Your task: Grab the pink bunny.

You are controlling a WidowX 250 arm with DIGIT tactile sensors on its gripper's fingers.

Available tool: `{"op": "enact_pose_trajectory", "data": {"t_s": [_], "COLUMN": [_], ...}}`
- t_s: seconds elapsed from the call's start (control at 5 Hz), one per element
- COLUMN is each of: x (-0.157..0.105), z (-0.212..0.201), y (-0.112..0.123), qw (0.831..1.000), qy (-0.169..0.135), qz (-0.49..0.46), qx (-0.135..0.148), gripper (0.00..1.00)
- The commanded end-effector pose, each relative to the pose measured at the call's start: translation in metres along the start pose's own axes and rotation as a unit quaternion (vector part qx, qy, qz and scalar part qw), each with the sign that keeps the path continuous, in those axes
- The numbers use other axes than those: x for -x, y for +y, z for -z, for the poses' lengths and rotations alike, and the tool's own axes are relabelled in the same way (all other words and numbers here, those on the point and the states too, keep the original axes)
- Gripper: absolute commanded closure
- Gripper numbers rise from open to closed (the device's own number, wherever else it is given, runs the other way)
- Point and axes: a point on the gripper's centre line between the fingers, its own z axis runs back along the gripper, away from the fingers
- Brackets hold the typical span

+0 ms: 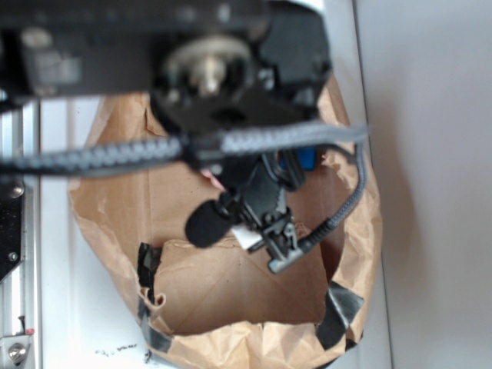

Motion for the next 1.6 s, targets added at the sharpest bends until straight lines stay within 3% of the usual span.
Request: {"op": "enact_pose_trajectory", "data": {"t_s": [0.0,1.2,1.4], "x": [0.002,-0.009,-0.027], "z": [-0.006,0.005,0.015], "y": [0.017,0.016,0.011], "qw": [0.997,0.998,0.998], "qy": [-0.066,-0.063,-0.053], "qz": [-0.026,0.001,-0.023], "qx": [0.0,-0.004,-0.002], "gripper": [0.0,0.0,0.0]}}
